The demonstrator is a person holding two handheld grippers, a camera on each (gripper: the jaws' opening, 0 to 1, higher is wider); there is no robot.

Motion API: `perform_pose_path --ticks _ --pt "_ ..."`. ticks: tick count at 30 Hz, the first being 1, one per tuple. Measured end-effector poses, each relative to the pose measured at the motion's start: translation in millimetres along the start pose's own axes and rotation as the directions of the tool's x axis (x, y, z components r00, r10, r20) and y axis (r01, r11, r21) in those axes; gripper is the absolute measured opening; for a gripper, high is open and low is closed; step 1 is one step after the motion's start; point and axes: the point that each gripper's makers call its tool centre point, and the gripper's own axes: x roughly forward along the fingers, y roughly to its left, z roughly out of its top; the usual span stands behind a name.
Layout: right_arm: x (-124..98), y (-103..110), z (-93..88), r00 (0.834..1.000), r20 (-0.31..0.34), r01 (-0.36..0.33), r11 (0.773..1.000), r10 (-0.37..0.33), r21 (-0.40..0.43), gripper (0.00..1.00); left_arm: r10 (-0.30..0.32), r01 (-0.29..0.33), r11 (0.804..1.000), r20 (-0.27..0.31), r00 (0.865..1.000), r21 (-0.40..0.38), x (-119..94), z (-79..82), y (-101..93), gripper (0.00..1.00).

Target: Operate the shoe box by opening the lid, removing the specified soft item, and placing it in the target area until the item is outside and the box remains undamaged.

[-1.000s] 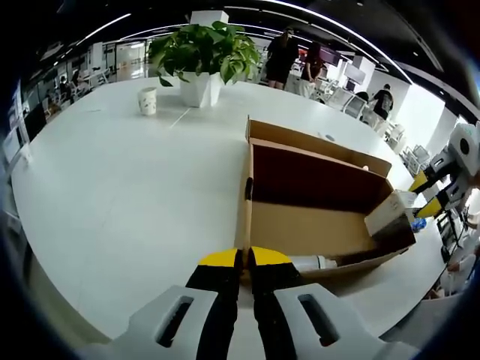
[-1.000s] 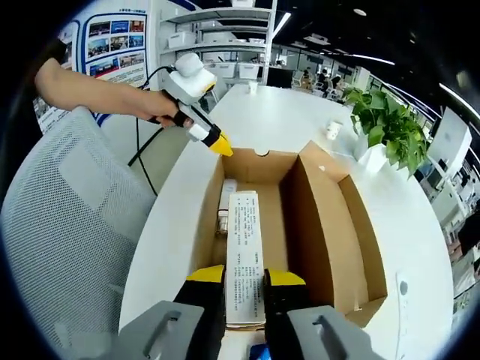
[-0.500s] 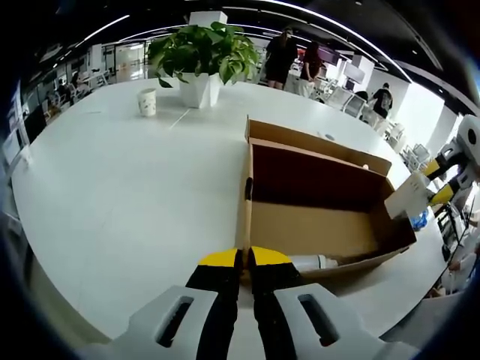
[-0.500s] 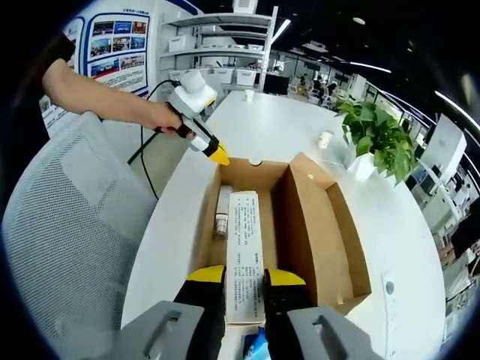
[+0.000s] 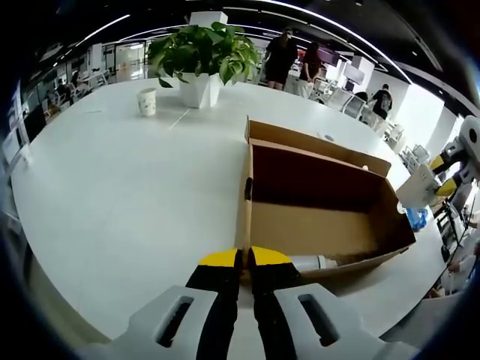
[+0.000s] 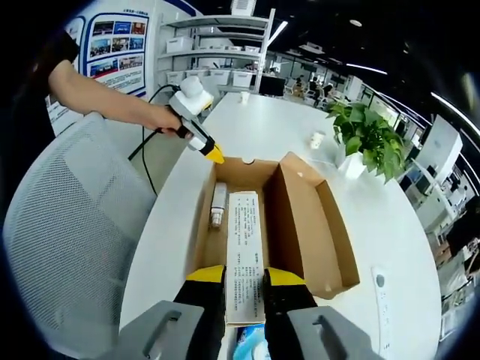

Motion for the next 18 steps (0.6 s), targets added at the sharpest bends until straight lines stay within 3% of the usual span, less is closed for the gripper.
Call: perform_pose_path --ticks 18 --pt "-36.5 -24.8 -32.3 0.998 -0.008 0.056 0.998 -0.055 0.017 0.15 0.001 -0.001 1.000 -0.003 1.000 0.006 1.0 -0.7 0.9 0.02"
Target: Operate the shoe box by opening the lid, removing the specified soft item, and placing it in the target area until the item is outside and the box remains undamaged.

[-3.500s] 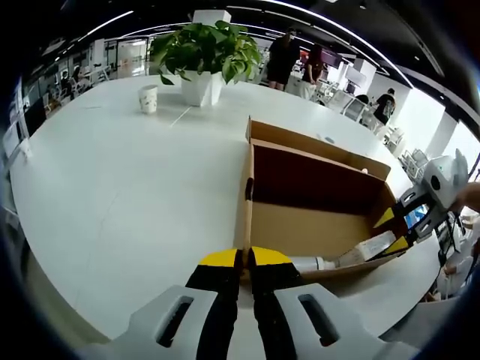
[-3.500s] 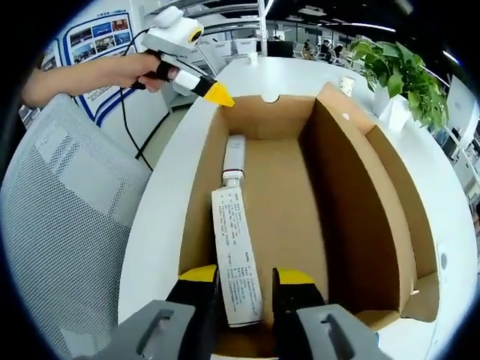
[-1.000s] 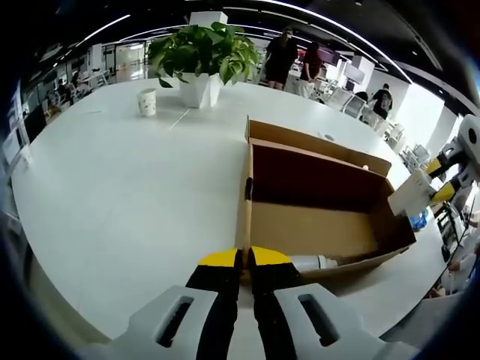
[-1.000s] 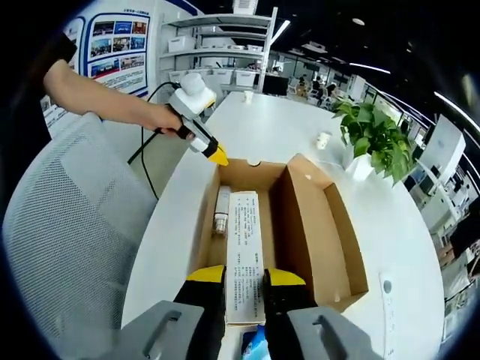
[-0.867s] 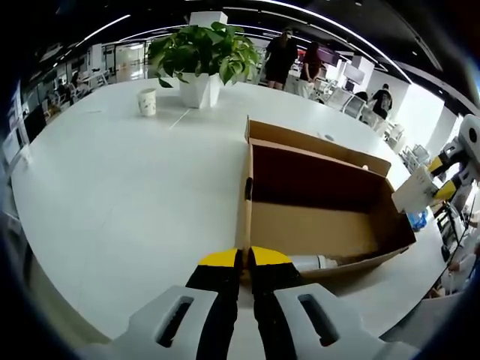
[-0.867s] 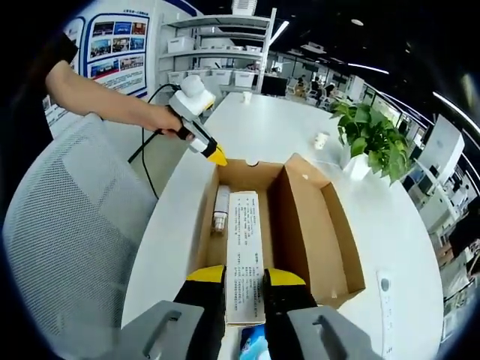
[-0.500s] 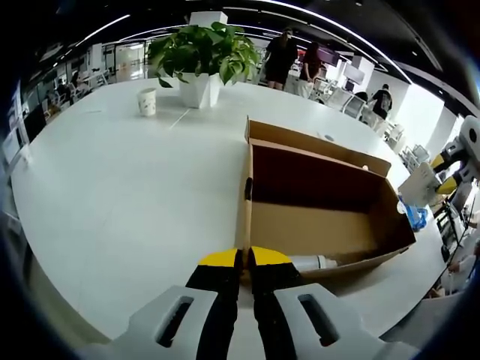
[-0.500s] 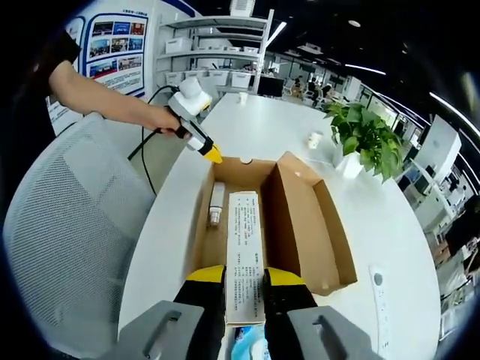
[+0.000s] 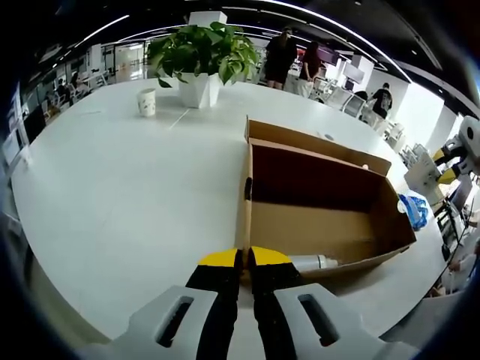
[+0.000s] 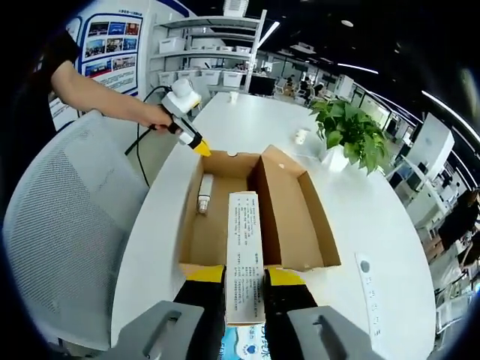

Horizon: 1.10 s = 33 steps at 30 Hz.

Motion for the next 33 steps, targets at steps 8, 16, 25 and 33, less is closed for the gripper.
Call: perform_pose_path --ticks 8,16,25,33 --pt "-12.1 -11.2 -15.5 1.000 -0.007 0.017 1.000 -0.017 0.006 0.15 -0.006 0.006 1.000 -0.004 1.000 -0.001 1.0 0.7 -0.5 0.02" --pt "-22.5 -21.4 -27.8 0.999 -0.012 0.032 0.999 -0.032 0.003 0.15 0.000 0.000 1.000 -0.011 1.000 0.008 2.4 1.5 0.0 0.02" --pt "-31.1 -33.0 -44.3 0.999 -0.022 0.049 0.999 -0.048 0.010 0.15 0.003 -0.003 1.000 -0.022 1.000 0.019 3.5 1.6 1.1 0.02" --pt "-38.0 -43.6 -62.2 0.997 -0.043 0.061 0.998 -0.061 0.005 0.15 0.005 -0.004 1.000 -0.030 1.000 0.025 4.1 1.2 0.5 0.02"
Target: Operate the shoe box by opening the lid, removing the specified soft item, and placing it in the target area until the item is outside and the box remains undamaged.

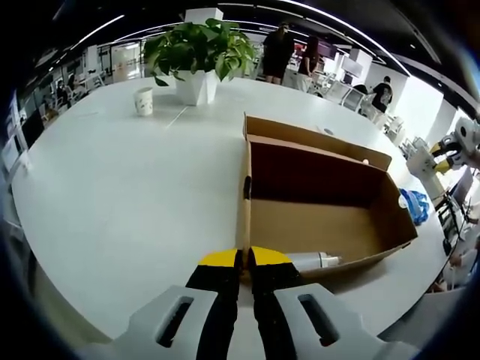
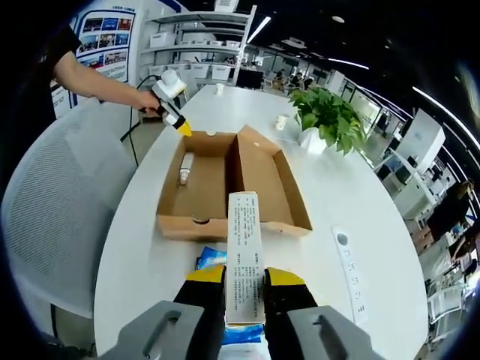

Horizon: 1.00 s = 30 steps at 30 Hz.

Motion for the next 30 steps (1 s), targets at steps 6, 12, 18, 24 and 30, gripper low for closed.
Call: perform_pose_path --ticks 6,12,18,24,30 --pt "-4.6 -6.3 -15.4 1.000 -0.020 0.007 1.000 -0.007 0.005 0.15 0.006 -0.006 1.000 -0.007 1.000 0.006 0.3 -0.4 -0.5 0.02" --pt "-9.4 -13.5 -29.7 0.999 -0.038 0.018 1.000 -0.018 0.007 0.15 0.010 -0.010 1.000 -0.008 1.000 0.007 0.2 -0.6 -0.3 0.02" --pt "-14.3 -23.3 -46.0 0.998 -0.056 0.034 0.999 -0.033 0.011 0.15 0.020 -0.019 1.000 -0.014 1.000 0.011 0.2 -0.7 -0.6 0.02" --pt "-15.7 -27.3 -65.5 0.996 -0.089 0.028 1.000 -0.027 0.010 0.15 0.025 -0.025 1.000 -0.012 1.000 0.013 0.3 -1.2 -0.5 0.02" --pt "-17.4 -38.5 -86.6 0.992 -0.122 0.036 0.999 -0.034 0.015 0.15 0.025 -0.025 1.000 -0.013 1.000 0.011 0.7 -0.9 -0.1 0.02"
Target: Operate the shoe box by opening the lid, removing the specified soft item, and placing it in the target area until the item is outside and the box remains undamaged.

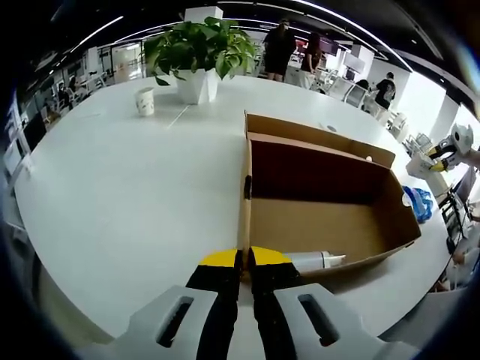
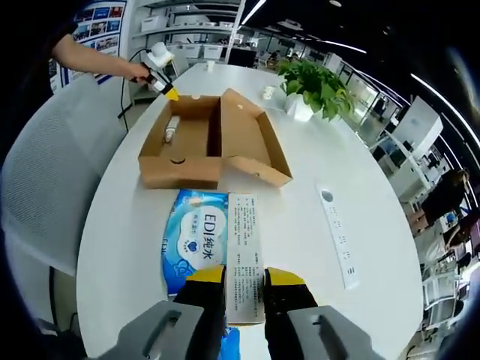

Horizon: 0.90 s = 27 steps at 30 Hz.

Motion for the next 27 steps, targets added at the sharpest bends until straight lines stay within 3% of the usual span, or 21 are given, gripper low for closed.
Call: perform_pose_path --ticks 27 --pt "10.3 -11.3 -60.2 0.992 -0.126 -0.013 1.000 0.014 0.011 0.15 0.007 -0.007 1.000 -0.006 1.000 0.004 -0.8 0.6 -1.0 0.02"
